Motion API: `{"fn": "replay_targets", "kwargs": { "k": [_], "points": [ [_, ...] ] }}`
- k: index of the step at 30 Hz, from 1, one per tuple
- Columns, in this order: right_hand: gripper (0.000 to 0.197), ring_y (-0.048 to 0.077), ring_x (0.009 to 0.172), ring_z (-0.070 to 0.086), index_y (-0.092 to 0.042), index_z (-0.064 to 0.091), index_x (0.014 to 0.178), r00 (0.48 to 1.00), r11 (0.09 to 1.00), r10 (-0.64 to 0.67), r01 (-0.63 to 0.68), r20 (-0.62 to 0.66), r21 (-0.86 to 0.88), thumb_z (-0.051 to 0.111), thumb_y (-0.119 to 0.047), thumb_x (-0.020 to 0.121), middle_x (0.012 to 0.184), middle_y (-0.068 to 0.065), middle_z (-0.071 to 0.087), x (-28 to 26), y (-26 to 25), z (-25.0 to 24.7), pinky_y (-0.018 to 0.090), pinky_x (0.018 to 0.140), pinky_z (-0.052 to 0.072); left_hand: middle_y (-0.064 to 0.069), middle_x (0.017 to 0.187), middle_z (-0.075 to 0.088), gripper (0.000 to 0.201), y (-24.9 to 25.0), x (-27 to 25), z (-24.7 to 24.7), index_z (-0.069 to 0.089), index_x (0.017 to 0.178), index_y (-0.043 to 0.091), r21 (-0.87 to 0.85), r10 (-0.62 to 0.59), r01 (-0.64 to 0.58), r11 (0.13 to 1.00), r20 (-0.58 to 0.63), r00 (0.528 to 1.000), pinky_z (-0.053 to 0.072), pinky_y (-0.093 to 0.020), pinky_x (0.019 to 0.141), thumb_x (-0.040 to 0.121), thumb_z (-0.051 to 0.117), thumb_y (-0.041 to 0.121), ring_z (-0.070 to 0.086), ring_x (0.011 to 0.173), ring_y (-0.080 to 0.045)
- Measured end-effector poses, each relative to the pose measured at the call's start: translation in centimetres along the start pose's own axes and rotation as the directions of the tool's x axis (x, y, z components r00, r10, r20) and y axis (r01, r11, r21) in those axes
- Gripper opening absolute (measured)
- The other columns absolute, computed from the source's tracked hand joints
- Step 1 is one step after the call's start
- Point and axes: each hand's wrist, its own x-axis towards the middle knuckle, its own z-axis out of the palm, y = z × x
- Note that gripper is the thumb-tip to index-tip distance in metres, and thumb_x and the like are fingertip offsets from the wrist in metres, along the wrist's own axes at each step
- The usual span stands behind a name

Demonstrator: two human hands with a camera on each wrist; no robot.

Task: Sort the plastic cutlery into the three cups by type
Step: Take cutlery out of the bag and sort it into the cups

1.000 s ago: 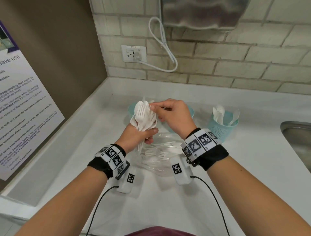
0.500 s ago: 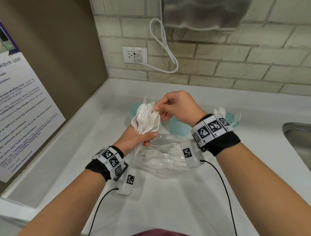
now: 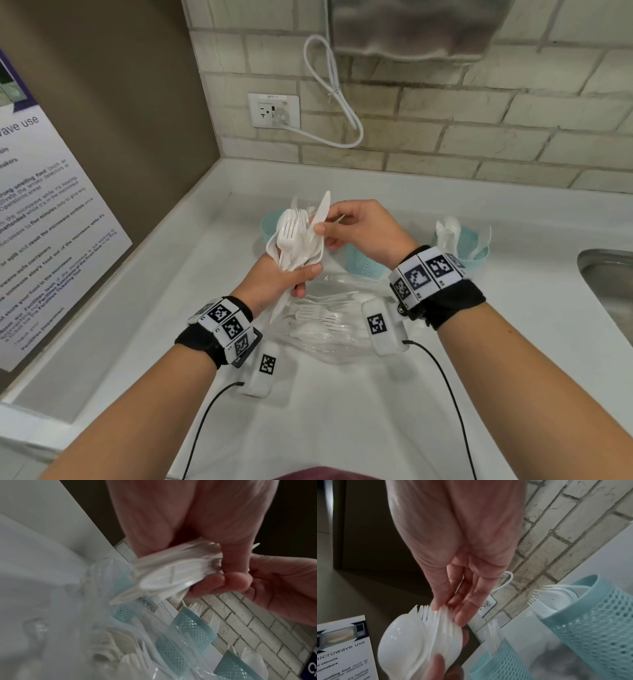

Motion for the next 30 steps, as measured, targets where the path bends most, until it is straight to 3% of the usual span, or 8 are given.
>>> {"fn": "replay_targets", "kwargs": {
  "k": [3,8,12,15,19,23,26,30],
  "points": [
    [0.023,0.018,0.062,0.06,0.007,0.065,0.083,0.999,0.998,0.017,-0.02,-0.048,-0.062,0.07,-0.016,0.083,0.071,0.013,0.063,0.6,0.1,-0.4,0.035,0.069,0.055,0.001,0.066,0.058,0.031,-0.1,-0.2,-0.1,0.053,0.103,0.009,0.01,-0.012,0.012,1.0,0.004,1.0,0.045,-0.023,0.047,0.08,0.073,0.009,0.05,0.046,-0.015],
    [0.009,0.017,0.057,0.057,-0.015,0.05,0.087,0.967,0.992,-0.107,0.12,-0.23,0.041,0.05,-0.018,0.096,0.09,0.024,0.065,1.6,-2.0,-1.2,0.029,0.053,0.05,0.0,0.059,0.056,0.022,-0.6,0.0,-0.8,0.058,0.096,0.013,0.073,-0.03,0.034,0.997,-0.054,0.998,0.046,-0.029,0.057,0.08,0.073,0.018,0.052,0.049,-0.015],
    [0.01,0.017,0.055,0.057,-0.015,0.045,0.092,0.844,0.943,-0.278,0.33,-0.459,0.034,0.04,-0.019,0.1,0.076,0.005,0.057,2.3,-4.7,-2.3,0.027,0.05,0.052,-0.004,0.065,0.056,0.021,-1.1,0.4,-2.0,0.058,0.097,0.014,0.062,-0.023,0.036,0.997,-0.192,0.981,0.045,-0.032,0.058,0.082,0.072,0.02,0.051,0.05,-0.015],
    [0.018,0.018,0.057,0.059,-0.025,0.043,0.083,0.772,0.934,-0.322,0.354,-0.547,-0.051,0.04,-0.019,0.099,0.072,-0.002,0.054,3.6,-4.9,-1.8,0.029,0.053,0.055,-0.002,0.063,0.056,0.021,-1.3,0.5,-2.6,0.057,0.099,0.013,0.07,-0.013,0.033,0.997,-0.27,0.963,0.047,-0.029,0.058,0.084,0.071,0.02,0.052,0.05,-0.014],
    [0.012,0.035,0.071,0.064,-0.014,0.048,0.09,0.877,0.967,-0.252,0.21,-0.409,-0.143,0.042,-0.02,0.099,0.078,0.003,0.055,5.8,-2.3,1.0,0.032,0.059,0.055,0.002,0.07,0.058,0.026,-0.8,0.6,-2.5,0.056,0.106,0.009,0.007,0.009,-0.008,1.0,-0.295,0.955,0.049,-0.024,0.054,0.084,0.069,0.014,0.055,0.049,-0.011],
    [0.03,0.022,0.081,0.063,-0.009,0.057,0.12,0.953,0.985,-0.079,0.028,-0.292,-0.173,0.051,-0.026,0.096,0.098,0.008,0.064,7.0,0.3,2.8,0.034,0.082,0.055,0.0,0.072,0.06,0.028,-0.5,0.6,-2.3,0.055,0.108,0.008,-0.023,0.018,-0.025,0.999,-0.268,0.963,0.052,-0.025,0.056,0.085,0.069,0.012,0.059,0.054,-0.014],
    [0.039,0.019,0.101,0.053,-0.016,0.054,0.13,0.947,0.937,-0.129,0.018,-0.295,-0.349,0.054,-0.03,0.093,0.118,0.006,0.059,6.7,0.8,3.1,0.032,0.099,0.043,-0.003,0.079,0.063,0.036,-0.3,0.6,-2.2,0.053,0.116,0.006,-0.043,0.0,-0.011,0.999,-0.245,0.97,0.056,-0.03,0.061,0.085,0.069,0.013,0.061,0.056,-0.016],
    [0.026,0.007,0.074,0.049,-0.02,0.07,0.107,0.959,0.949,-0.235,0.191,-0.158,-0.249,0.056,-0.01,0.088,0.098,-0.003,0.057,4.7,-0.9,3.1,0.006,0.074,0.041,-0.005,0.079,0.061,0.036,0.1,0.8,-2.0,0.051,0.118,0.003,-0.05,0.012,-0.024,0.998,-0.227,0.974,0.055,-0.03,0.058,0.085,0.067,0.008,0.057,0.053,-0.018]
  ]
}}
